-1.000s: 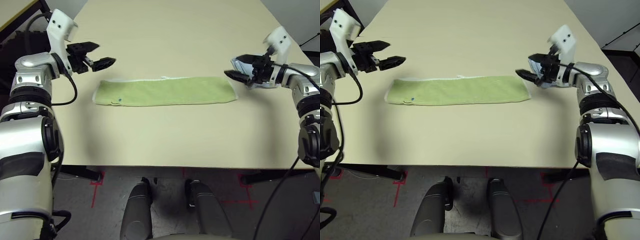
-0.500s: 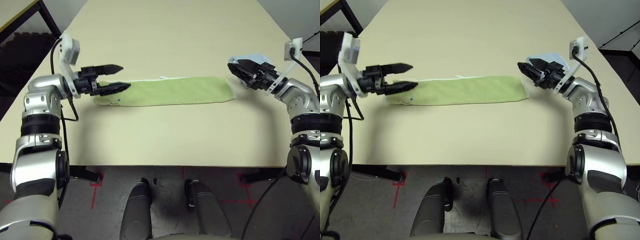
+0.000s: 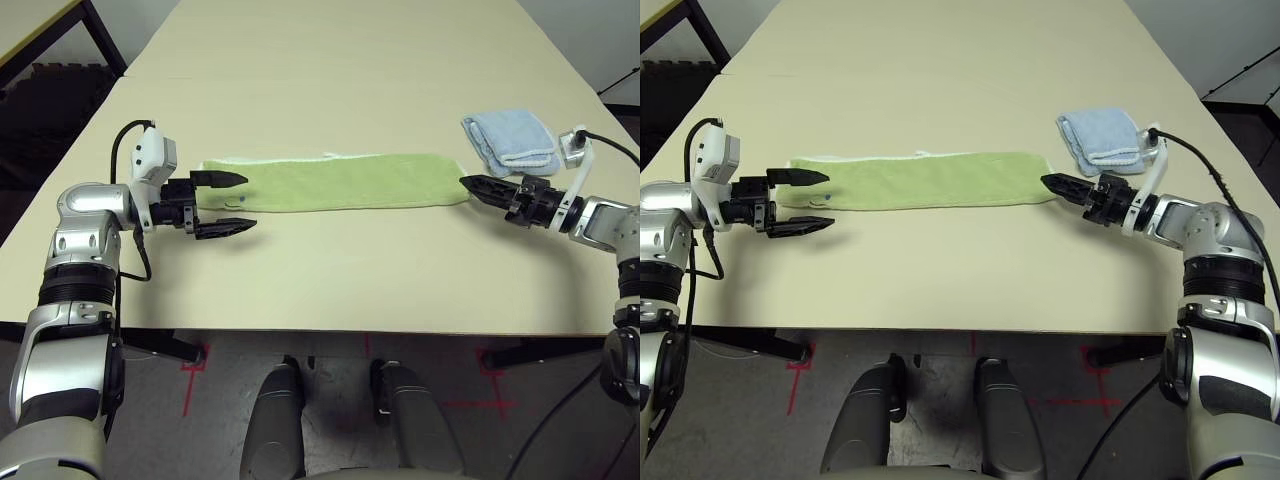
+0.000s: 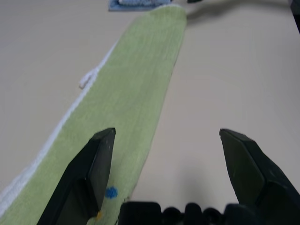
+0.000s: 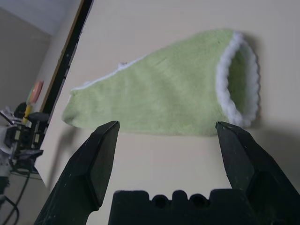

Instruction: Fold the towel and set it aside.

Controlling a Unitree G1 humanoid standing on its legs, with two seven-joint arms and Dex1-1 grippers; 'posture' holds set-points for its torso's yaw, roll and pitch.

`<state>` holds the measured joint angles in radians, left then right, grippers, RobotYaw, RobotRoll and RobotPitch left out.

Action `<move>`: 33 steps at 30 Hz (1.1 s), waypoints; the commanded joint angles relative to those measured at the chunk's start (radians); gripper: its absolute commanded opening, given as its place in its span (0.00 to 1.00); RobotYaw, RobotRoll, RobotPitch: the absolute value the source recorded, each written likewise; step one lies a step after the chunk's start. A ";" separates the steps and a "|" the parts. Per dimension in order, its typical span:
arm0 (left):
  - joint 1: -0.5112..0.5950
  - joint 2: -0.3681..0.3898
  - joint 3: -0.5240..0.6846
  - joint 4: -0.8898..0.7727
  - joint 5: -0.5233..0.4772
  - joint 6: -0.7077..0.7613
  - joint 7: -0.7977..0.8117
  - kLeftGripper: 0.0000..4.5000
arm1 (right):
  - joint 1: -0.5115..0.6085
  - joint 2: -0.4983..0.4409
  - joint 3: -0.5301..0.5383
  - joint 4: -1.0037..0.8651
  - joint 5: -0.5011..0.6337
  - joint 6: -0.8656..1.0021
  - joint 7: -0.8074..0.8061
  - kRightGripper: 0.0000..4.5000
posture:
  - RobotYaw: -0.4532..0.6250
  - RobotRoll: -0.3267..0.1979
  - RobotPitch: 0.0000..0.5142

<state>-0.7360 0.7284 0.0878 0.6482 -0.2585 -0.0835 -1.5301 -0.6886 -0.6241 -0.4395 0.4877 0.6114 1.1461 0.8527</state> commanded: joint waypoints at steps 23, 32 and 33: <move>0.031 0.004 -0.018 -0.091 -0.018 0.027 0.003 1.00 | 0.070 0.233 -0.167 -0.086 0.083 -0.008 -0.460 0.99 | 0.42 0.62 0.40; 0.033 -0.005 -0.010 -0.081 -0.030 0.012 0.005 1.00 | 0.046 0.268 -0.148 -0.057 0.088 -0.086 -0.506 0.99 | 0.42 0.62 0.40; 0.033 -0.006 -0.010 -0.081 -0.030 0.012 0.006 1.00 | 0.045 0.272 -0.147 -0.055 0.087 -0.094 -0.512 0.99 | 0.42 0.62 0.40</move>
<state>-0.7197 0.7242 0.0844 0.5775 -0.2787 -0.0643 -1.5234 -0.6599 -0.3614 -0.5970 0.3978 0.7122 1.0585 0.3722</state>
